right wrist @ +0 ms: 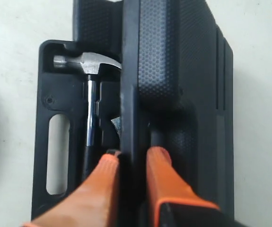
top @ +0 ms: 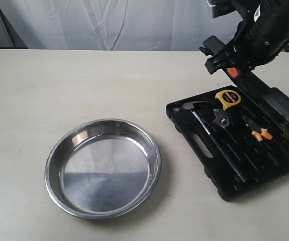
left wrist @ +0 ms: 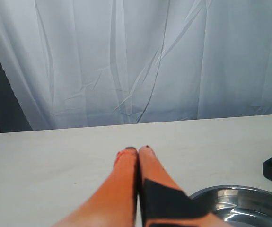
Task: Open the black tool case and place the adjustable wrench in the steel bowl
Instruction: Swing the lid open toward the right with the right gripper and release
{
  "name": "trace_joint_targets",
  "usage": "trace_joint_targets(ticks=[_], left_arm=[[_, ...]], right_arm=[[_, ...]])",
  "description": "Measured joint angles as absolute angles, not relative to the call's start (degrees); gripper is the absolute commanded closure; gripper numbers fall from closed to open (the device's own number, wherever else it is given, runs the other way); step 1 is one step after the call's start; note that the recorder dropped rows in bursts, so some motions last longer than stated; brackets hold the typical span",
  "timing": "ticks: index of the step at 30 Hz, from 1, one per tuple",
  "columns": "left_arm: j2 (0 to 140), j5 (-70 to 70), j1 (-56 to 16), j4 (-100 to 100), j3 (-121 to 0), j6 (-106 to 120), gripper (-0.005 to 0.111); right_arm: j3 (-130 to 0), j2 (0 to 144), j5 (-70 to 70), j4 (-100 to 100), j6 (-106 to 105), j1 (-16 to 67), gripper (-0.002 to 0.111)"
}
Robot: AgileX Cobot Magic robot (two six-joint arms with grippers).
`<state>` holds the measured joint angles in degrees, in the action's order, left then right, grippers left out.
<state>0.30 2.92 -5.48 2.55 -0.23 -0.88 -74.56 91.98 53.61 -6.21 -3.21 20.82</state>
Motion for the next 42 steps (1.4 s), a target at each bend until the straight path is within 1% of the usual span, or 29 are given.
trace_joint_targets(ticks=[9, 14, 25, 32, 42], left_arm=[[0.3, 2.9, -5.5, 2.5, -0.2, -0.9, 0.107], [0.3, 2.9, -5.5, 2.5, -0.2, -0.9, 0.107], [0.3, 2.9, -5.5, 2.5, -0.2, -0.9, 0.107], [0.3, 2.9, -5.5, 2.5, -0.2, -0.9, 0.107], [0.3, 2.9, -5.5, 2.5, -0.2, -0.9, 0.107]], right_arm=[[-74.5, 89.0, 52.4, -4.8, -2.6, 20.8, 0.109], [-74.5, 87.6, 52.6, -10.6, 0.0, 19.9, 0.109], [-74.6, 87.1, 52.7, -18.9, 1.2, 10.7, 0.109], [-75.2, 89.7, 52.8, -22.4, 1.6, 5.3, 0.109], [-75.8, 96.3, 51.4, -31.8, 1.6, 3.6, 0.109]])
